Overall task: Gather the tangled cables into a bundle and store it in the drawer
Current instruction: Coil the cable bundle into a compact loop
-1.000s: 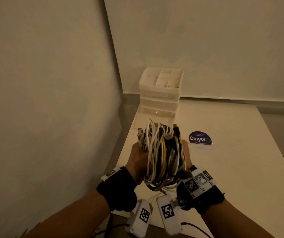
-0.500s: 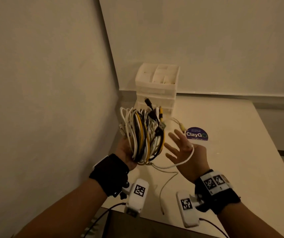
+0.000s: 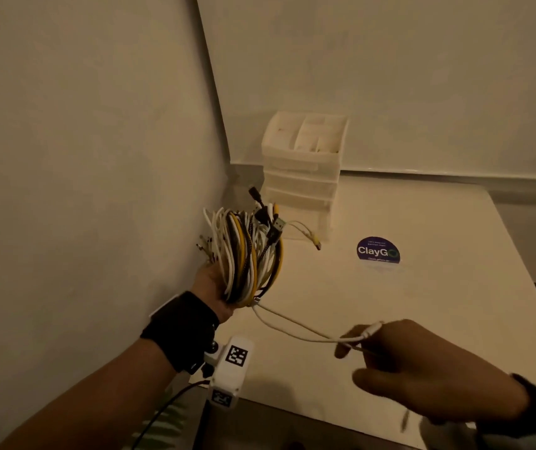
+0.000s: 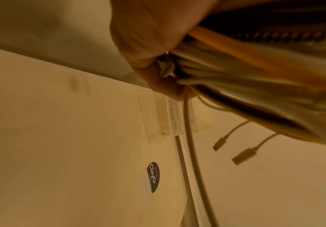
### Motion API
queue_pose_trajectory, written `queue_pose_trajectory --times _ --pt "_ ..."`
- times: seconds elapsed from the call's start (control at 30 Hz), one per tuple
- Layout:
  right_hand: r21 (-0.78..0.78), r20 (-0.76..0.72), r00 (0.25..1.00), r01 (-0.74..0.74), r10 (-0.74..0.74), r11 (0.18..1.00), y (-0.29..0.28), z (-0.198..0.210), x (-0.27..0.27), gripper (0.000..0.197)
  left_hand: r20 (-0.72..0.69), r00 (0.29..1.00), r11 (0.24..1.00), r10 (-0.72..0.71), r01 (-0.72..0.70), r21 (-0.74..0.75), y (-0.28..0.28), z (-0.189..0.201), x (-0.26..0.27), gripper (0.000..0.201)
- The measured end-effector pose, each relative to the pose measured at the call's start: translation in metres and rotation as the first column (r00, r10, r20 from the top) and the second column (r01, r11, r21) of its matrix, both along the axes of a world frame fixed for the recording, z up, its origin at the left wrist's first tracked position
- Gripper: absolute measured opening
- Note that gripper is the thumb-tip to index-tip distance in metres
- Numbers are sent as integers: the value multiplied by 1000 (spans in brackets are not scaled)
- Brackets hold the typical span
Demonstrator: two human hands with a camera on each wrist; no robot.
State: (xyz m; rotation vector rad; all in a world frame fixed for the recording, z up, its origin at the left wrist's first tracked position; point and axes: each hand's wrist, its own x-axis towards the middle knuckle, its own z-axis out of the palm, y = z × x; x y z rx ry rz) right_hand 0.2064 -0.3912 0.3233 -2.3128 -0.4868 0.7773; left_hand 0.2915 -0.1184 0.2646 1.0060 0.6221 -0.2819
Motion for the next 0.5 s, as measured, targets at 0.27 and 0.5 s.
queue_pose_trajectory --times 0.27,0.5 --pt "517 -373 823 568 -428 641 39 -15 8 50 83 993 990 84 -92 105 -10 -3 -6 35" --pt "423 -344 800 599 -491 679 19 -11 36 28 390 916 790 -88 -174 587 -5 -8 -9 26"
